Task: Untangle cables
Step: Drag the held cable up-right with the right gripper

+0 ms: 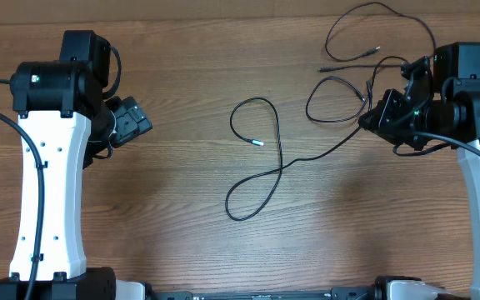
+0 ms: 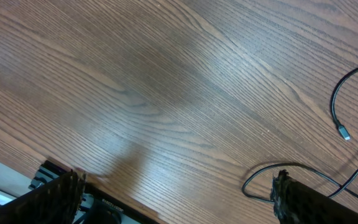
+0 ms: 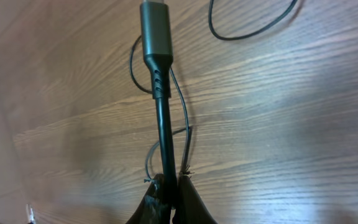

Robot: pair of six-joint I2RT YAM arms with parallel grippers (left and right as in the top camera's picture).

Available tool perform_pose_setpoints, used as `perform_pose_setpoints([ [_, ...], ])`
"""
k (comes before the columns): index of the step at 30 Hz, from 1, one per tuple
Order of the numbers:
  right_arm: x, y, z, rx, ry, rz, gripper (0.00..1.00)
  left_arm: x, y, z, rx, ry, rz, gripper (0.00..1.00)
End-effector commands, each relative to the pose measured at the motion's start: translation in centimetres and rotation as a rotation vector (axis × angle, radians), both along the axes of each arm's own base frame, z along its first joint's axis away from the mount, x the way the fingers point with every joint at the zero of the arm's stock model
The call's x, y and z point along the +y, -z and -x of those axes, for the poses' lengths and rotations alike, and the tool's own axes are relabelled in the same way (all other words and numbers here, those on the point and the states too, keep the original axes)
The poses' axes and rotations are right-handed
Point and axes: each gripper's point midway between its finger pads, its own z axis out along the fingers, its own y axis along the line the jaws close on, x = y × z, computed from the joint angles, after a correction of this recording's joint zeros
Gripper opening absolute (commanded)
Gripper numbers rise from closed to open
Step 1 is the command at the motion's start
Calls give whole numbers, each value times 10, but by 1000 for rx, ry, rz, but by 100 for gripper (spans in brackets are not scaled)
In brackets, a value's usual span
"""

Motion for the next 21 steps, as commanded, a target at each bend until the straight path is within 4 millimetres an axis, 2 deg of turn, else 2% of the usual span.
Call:
perform_pose_setpoints([
  [1,-19,-2,0,-7,66,105,4,0,2,0,6,5,1,100],
  [4,-48,7,7,51,195,241,4,0,2,0,6,5,0,99],
  [7,-55,10,11,75,220,276,6,0,2,0,6,5,0,100],
  [9,-57,12,13,83,223,286,17,0,2,0,6,5,1,99],
  [11,-58,17,14,95,223,293,38,0,2,0,6,5,0,100],
  [15,-58,22,14,109,221,292,56,0,2,0,6,5,0,100],
  [17,-56,24,12,115,216,283,69,0,2,0,6,5,1,100],
  [19,-49,25,10,120,201,249,75,0,2,0,6,5,0,100],
  [21,-40,27,7,126,179,196,77,0,2,0,6,5,0,100],
])
